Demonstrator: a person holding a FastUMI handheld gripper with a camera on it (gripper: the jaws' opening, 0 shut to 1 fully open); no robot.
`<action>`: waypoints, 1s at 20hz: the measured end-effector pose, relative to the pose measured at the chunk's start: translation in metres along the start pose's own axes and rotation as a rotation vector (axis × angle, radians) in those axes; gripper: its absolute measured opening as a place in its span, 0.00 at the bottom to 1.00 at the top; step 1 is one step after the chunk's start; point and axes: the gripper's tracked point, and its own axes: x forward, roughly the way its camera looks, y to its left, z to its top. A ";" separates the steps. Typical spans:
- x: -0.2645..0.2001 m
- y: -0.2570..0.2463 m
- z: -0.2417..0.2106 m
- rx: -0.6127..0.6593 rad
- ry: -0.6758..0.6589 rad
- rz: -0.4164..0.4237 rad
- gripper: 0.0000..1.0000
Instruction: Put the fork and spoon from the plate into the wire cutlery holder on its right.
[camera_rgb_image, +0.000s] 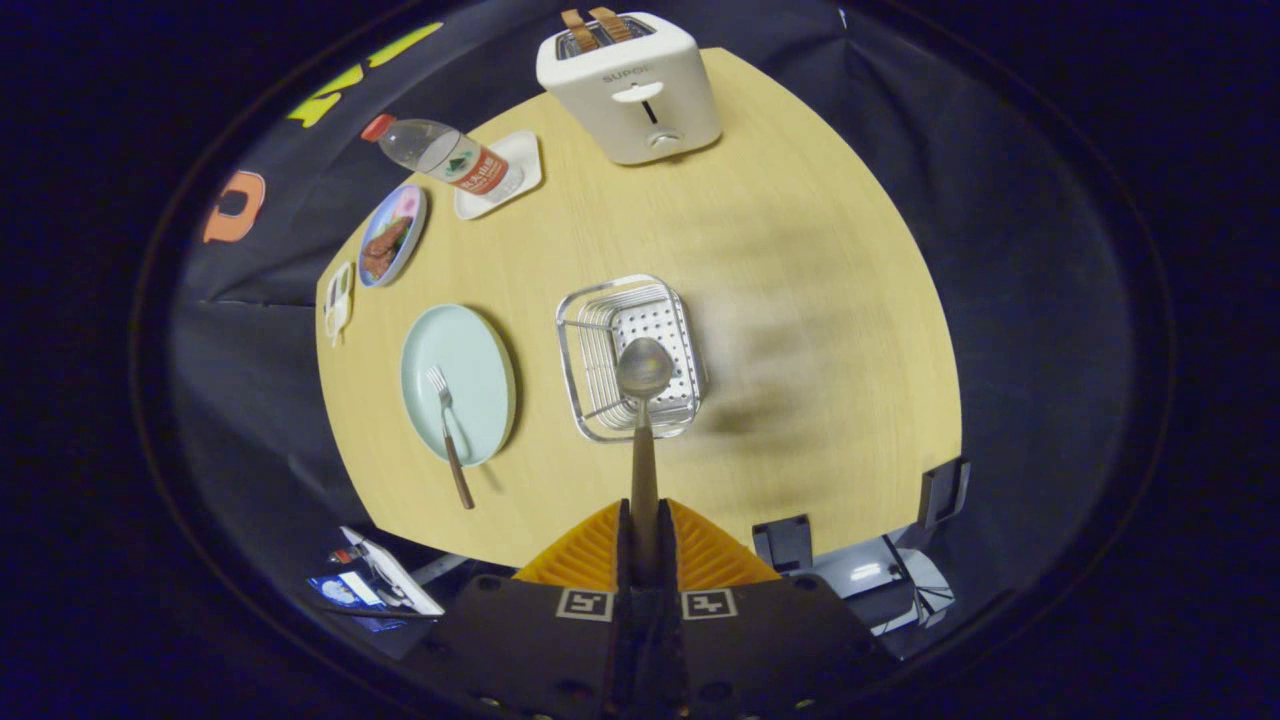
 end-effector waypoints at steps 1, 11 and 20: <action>-0.002 0.002 0.001 -0.001 -0.009 0.010 0.11; -0.042 0.036 0.030 -0.220 -0.339 -0.013 0.91; 0.014 0.153 -0.042 -0.411 -0.271 0.030 0.97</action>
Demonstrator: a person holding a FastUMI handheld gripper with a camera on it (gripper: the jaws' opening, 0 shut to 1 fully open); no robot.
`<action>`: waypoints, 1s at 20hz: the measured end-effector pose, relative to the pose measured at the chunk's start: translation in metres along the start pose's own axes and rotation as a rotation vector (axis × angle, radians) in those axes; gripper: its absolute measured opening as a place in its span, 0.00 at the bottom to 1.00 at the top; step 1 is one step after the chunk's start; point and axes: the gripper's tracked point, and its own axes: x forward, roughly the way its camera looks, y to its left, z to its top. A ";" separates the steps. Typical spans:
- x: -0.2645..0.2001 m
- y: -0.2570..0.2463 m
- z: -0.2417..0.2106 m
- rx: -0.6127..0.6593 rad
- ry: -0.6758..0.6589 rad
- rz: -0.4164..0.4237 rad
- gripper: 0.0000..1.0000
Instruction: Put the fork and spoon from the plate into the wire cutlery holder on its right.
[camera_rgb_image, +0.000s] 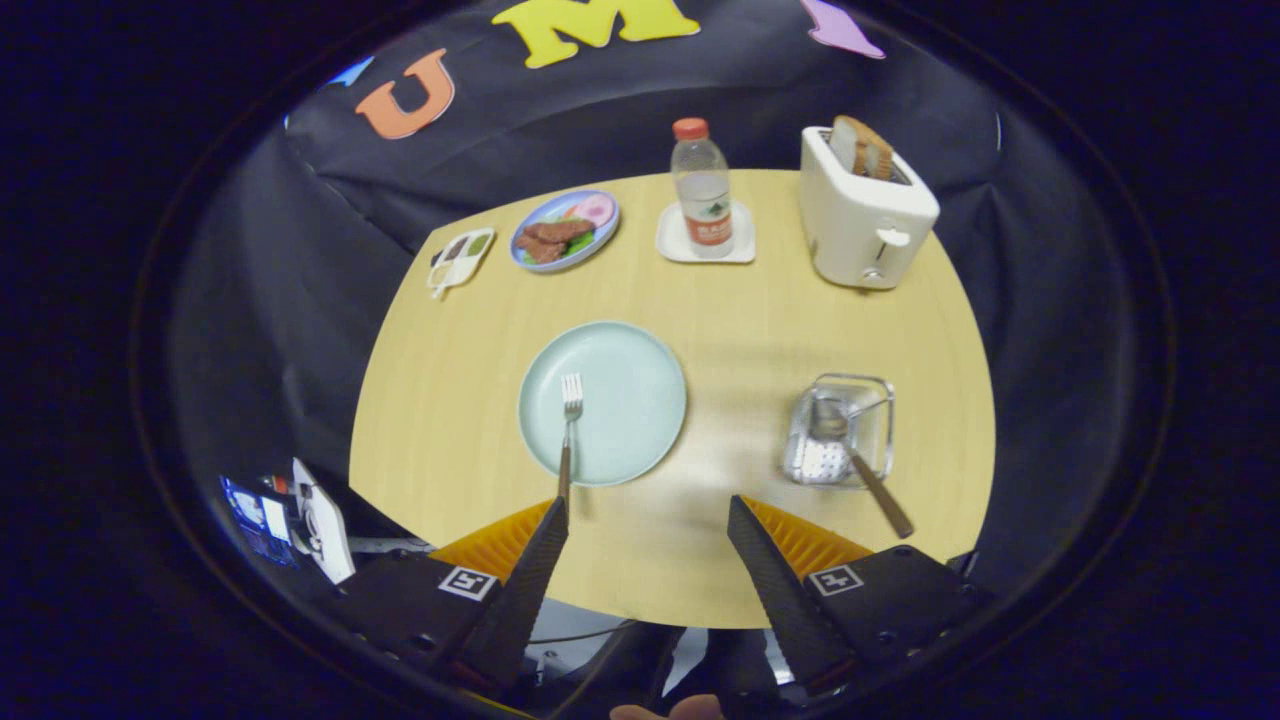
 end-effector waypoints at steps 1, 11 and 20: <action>0.012 0.013 -0.007 -0.017 0.017 0.000 0.97; 0.103 0.072 -0.038 -0.057 0.145 -0.070 0.97; 0.152 0.073 -0.050 -0.028 0.248 -0.119 0.74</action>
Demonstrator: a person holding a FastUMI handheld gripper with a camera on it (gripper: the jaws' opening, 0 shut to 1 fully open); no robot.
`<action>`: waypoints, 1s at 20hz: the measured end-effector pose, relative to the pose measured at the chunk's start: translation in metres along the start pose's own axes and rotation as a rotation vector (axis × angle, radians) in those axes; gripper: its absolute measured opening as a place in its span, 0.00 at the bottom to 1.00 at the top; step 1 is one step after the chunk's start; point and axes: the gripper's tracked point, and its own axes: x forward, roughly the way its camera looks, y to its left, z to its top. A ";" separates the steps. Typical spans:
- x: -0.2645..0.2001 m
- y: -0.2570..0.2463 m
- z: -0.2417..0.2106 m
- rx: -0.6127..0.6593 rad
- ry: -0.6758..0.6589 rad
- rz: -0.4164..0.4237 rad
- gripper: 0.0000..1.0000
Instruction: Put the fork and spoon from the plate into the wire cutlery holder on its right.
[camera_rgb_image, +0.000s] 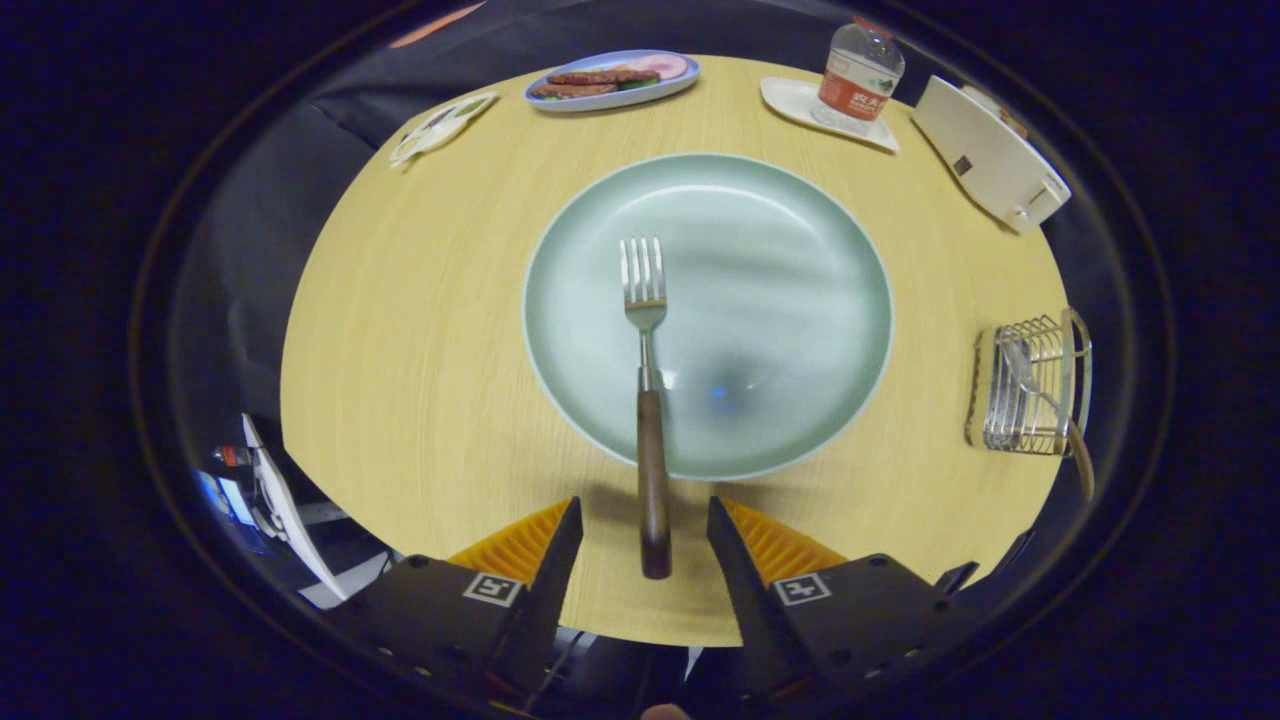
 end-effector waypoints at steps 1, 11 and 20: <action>0.003 -0.001 0.001 0.004 0.009 -0.004 0.69; 0.007 -0.003 0.008 -0.008 0.037 -0.034 0.05; -0.049 -0.021 0.006 -0.023 -0.001 0.046 0.00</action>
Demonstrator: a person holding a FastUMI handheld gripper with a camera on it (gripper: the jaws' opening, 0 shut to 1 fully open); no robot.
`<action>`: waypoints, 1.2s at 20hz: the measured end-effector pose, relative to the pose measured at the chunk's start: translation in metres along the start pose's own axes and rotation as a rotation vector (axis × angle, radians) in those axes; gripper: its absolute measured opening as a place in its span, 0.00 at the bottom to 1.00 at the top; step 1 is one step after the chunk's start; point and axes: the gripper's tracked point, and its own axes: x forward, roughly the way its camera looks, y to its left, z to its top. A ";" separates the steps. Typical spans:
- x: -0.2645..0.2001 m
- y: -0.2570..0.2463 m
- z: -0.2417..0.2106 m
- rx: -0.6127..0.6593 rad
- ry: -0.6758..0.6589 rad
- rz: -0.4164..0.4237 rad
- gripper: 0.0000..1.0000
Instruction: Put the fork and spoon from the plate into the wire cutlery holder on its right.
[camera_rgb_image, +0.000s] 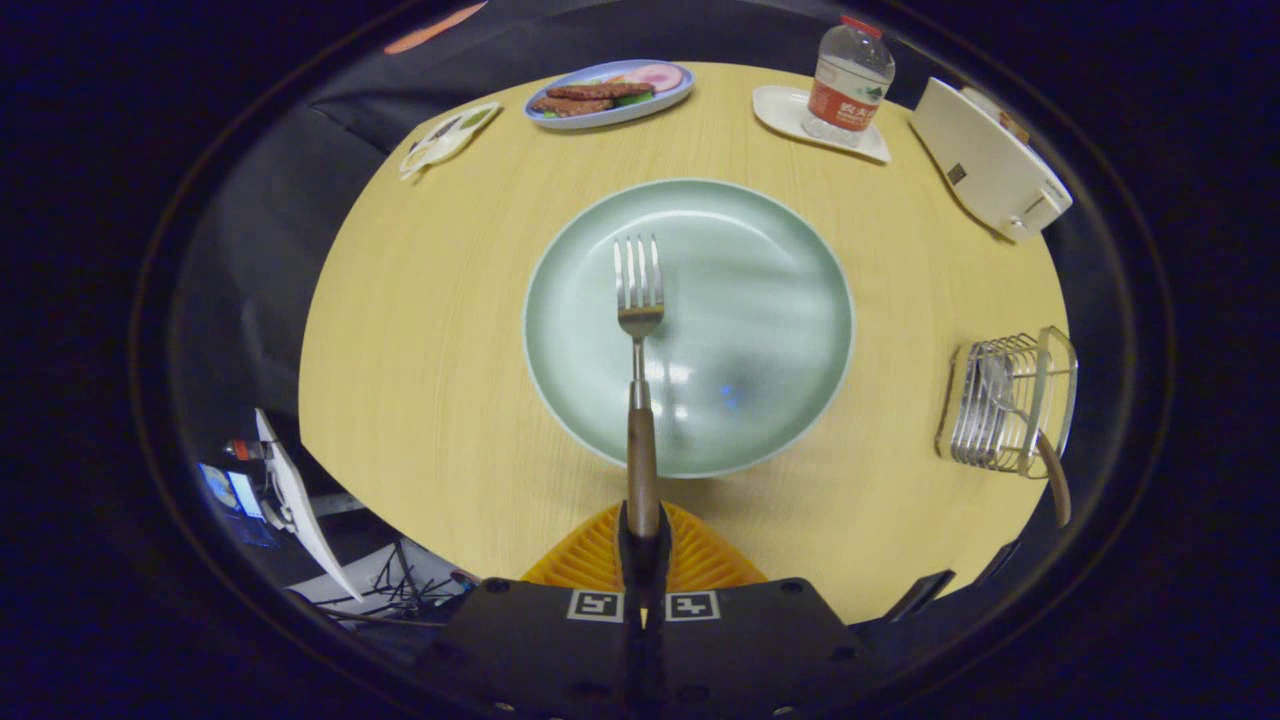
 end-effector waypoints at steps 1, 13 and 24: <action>-0.013 -0.003 0.000 0.006 -0.006 0.012 0.00; -0.143 -0.161 -0.009 0.224 -0.081 0.000 0.00; -0.129 -0.208 -0.041 0.311 0.092 0.045 0.01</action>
